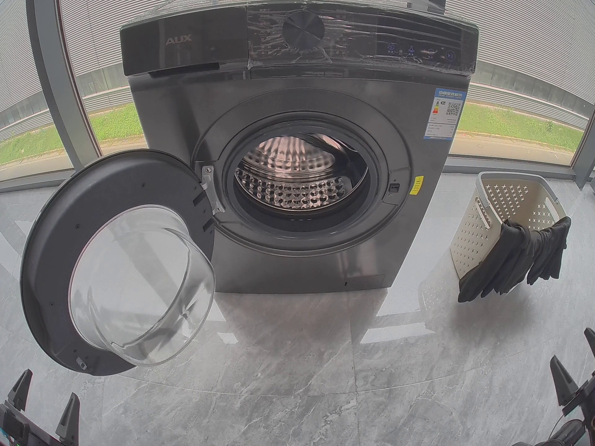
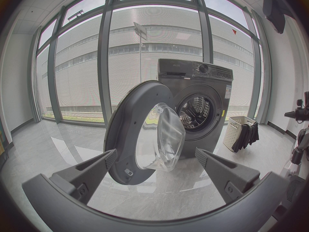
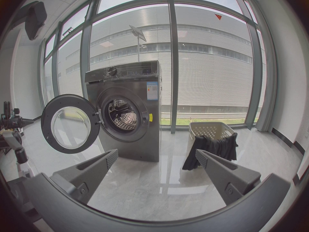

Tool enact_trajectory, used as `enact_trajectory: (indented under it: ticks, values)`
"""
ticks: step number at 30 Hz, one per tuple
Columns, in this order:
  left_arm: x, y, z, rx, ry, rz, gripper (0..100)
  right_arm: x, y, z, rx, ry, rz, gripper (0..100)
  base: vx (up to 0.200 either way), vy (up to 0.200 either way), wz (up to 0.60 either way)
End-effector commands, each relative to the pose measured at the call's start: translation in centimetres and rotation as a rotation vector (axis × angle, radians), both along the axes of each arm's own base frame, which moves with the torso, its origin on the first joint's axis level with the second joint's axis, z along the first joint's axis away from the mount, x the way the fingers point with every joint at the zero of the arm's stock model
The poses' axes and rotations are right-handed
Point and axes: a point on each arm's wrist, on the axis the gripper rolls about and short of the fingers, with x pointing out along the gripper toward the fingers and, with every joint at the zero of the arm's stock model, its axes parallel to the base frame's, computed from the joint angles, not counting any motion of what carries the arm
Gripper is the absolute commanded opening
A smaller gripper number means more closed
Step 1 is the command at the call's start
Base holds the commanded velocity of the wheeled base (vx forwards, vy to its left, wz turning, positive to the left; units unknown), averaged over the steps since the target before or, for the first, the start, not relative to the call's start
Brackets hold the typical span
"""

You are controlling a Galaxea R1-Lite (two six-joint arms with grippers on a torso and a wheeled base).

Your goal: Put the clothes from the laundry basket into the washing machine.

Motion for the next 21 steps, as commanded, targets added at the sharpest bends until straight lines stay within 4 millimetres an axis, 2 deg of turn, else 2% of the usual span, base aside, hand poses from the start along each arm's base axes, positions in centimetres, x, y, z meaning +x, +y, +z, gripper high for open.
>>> enact_trajectory:
  ticks: [1, 5, 17, 21]
  values:
    - [0.00, 0.00, -0.53, 0.000, 0.001, 0.000, 100, -2.31, 0.08, -2.58, 0.005, -0.067, -0.094, 100, 0.000, 0.000, 0.00]
    - [0.00, 0.00, -0.53, 0.000, 0.001, 0.000, 100, -2.33, -0.07, -3.07, 0.031, -0.024, -0.167, 100, 0.000, 0.000, 0.00]
    - [0.00, 0.01, -0.51, 0.000, -0.001, 0.003, 100, -2.33, -0.06, -3.05, 0.039, -0.025, -0.157, 100, 0.000, 0.000, 0.00]
    - [0.00, 0.01, -0.51, -0.002, -0.001, 0.006, 100, -2.33, -0.06, -3.05, 0.039, -0.025, -0.157, 100, 0.000, -0.200, 0.00]
